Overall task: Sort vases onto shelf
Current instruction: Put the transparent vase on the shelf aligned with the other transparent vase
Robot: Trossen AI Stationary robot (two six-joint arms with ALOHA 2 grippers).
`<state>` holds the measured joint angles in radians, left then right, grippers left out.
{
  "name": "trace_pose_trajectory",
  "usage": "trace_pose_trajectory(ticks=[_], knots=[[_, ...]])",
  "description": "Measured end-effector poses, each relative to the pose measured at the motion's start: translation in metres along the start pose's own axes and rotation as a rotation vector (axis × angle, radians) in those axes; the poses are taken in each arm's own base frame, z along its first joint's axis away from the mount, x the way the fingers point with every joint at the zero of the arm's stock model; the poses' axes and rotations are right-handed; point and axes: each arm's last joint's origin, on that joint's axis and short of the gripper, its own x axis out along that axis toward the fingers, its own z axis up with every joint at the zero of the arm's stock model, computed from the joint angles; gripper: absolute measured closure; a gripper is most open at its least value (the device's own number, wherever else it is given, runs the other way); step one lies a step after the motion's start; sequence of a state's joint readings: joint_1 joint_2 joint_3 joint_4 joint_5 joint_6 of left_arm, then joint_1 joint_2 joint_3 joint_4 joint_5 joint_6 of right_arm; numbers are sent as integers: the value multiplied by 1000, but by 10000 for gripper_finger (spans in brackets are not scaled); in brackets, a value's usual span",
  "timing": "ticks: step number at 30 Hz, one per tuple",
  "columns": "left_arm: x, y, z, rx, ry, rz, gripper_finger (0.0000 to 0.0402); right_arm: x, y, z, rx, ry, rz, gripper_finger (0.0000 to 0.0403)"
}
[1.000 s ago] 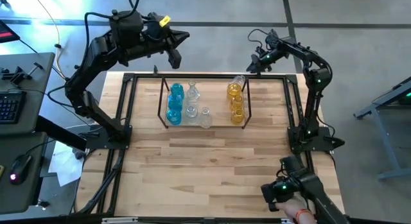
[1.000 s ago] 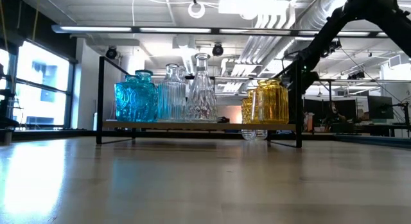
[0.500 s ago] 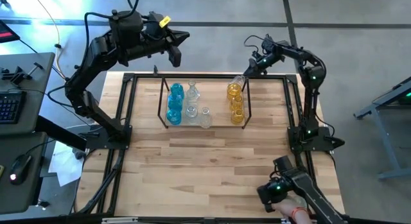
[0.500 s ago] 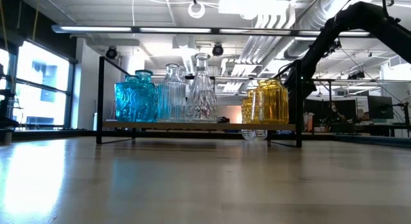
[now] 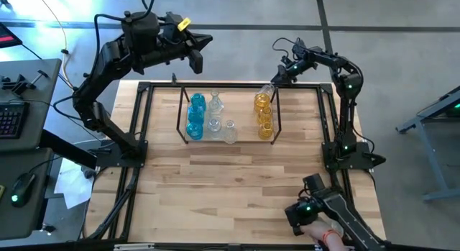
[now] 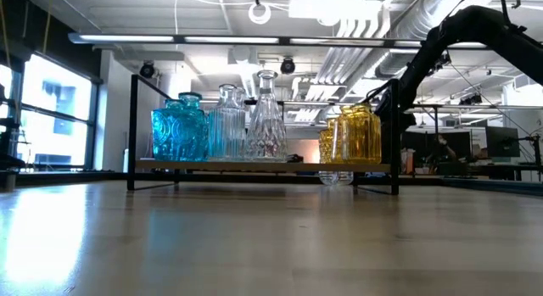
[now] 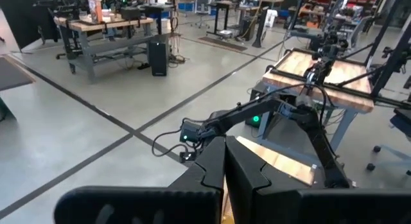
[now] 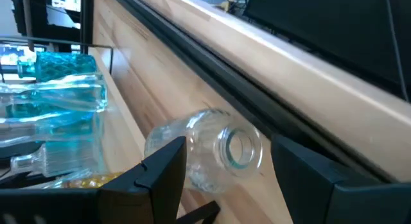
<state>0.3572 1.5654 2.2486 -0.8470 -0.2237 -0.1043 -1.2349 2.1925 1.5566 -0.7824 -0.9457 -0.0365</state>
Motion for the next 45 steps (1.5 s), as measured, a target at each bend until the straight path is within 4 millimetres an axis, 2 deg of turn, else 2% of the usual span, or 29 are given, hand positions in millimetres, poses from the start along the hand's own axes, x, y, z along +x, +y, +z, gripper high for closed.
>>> trace_pose_trajectory(ticks=[24,36,40,45], knots=[[-1,-4,4,-6,-42,-18,401,21,18,0,-57,41,-35,194],[-1,-4,4,15,-41,-17,401,23,19,-13,7,135,-29,194],[-1,-4,4,31,-42,-16,401,29,22,-15,-7,163,-87,194],[-1,-4,4,39,-42,-17,401,34,23,-3,-109,82,-116,194]])
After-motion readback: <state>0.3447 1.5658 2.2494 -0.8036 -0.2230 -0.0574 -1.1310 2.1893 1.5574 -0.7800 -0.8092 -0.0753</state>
